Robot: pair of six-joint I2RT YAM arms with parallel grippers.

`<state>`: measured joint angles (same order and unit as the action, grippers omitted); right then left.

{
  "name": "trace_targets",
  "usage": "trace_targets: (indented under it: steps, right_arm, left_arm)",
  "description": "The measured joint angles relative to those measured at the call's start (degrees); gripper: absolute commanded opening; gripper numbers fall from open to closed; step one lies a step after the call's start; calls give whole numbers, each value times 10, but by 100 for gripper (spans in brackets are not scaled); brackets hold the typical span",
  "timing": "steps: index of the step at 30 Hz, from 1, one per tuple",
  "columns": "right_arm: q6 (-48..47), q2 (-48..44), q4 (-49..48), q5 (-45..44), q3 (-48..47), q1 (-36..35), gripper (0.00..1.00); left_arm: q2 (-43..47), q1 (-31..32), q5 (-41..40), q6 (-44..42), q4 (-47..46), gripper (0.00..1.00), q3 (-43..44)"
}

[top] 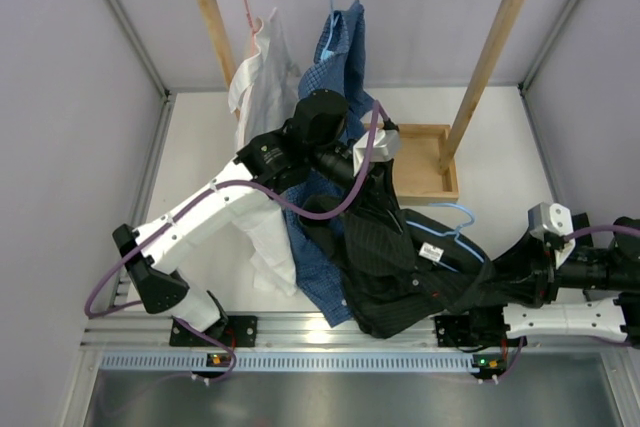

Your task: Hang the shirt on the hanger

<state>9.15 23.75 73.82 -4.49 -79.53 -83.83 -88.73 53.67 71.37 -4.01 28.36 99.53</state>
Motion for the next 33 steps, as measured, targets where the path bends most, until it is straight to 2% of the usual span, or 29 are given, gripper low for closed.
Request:
trace_targets:
  steps: [1, 7, 9, 14, 15, 20, 22, 23, 24, 26, 28, 33]
  right_arm:
    - [-6, 5, -5, 0, 0, 0, 24]
    - [-38, 30, -57, -1, 9, 0, 19]
    - [-50, 31, -82, -4, 16, 0, 10]
    - [-67, 29, -113, -24, 23, 0, 5]
    - [-67, 29, -113, -29, 23, 0, 1]
    - [-66, 17, -121, -56, 24, 0, 0]
    - [-64, 10, -128, -73, 26, 0, 0]
    - [-63, 7, -131, -85, 26, 0, 0]
    - [-61, 5, -134, -97, 26, 0, 0]
    - [-60, 2, -138, -114, 26, 0, 0]
    - [-58, 2, -142, -135, 24, 0, 0]
    - [-54, 10, -142, -190, -2, 0, 0]
  left_arm:
    - [0, 0, 0, 1, 0, 0, 0]
    - [-7, 0, -3, 12, 0, 0, 6]
    - [-8, 0, -6, 14, 1, 0, 6]
    - [-7, -2, -15, 15, 1, 0, 6]
    - [-6, -2, -20, 17, 0, 0, 6]
    - [9, -2, -60, 47, -23, 0, -1]
    - [16, 0, -91, 63, -35, 15, -6]
    - [18, 1, -104, 69, -40, 31, -6]
    - [20, 2, -125, 74, -49, 65, -6]
    - [23, 1, -181, 88, -58, 88, -6]
    - [24, -2, -232, 103, -61, 98, -5]
    - [32, -5, -362, 129, -59, 98, 4]
